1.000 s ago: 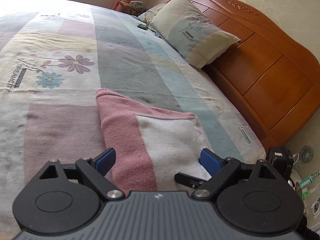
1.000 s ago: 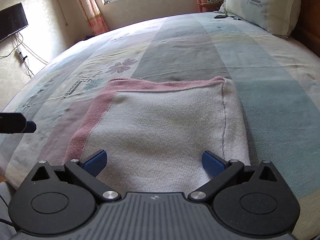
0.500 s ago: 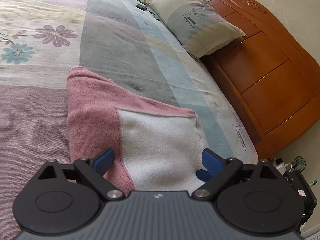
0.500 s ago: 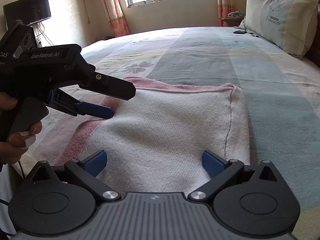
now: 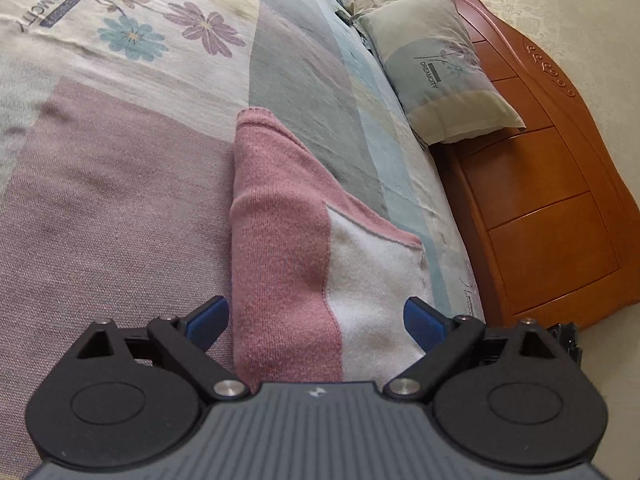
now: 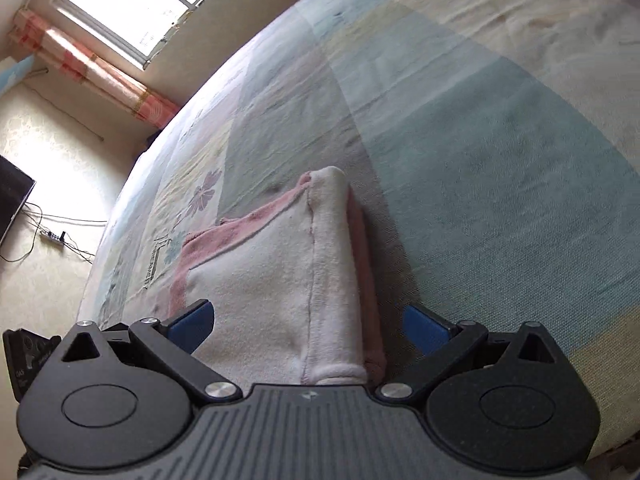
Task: Fold clothes
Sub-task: 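Roll the right gripper and close it on the sweater's folded edge, then lift the gripped edge with the right gripper and fold the sweater in half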
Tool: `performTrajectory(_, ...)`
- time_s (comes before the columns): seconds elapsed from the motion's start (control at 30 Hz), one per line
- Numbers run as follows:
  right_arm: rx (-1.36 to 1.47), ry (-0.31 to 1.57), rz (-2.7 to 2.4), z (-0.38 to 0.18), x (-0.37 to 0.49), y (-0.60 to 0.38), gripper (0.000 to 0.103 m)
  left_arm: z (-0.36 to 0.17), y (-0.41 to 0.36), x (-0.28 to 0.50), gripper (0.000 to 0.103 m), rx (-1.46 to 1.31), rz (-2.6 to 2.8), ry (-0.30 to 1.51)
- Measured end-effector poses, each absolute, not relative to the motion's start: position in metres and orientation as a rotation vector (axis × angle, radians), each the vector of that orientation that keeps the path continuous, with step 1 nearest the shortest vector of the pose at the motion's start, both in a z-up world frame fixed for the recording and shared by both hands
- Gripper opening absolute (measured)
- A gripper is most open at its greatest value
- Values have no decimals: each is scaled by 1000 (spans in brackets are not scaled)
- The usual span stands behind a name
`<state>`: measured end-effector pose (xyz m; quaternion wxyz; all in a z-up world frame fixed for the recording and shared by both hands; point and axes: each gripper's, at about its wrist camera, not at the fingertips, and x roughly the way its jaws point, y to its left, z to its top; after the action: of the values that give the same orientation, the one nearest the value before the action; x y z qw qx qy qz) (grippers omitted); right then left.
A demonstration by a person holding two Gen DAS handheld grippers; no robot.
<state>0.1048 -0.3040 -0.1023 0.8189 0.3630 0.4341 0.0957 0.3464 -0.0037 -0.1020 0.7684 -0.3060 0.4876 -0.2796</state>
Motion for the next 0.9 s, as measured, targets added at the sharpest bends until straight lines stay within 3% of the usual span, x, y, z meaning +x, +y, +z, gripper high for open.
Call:
performTrajectory(0.27, 932, 1015, 338, -138, 134, -314, 103, -126, -16, 357, 95, -718, -640, 1148)
performTrajectory(0.9, 936, 1049, 419, -139, 162, -301, 103, -124, -33, 367, 99, -695, -713, 1184)
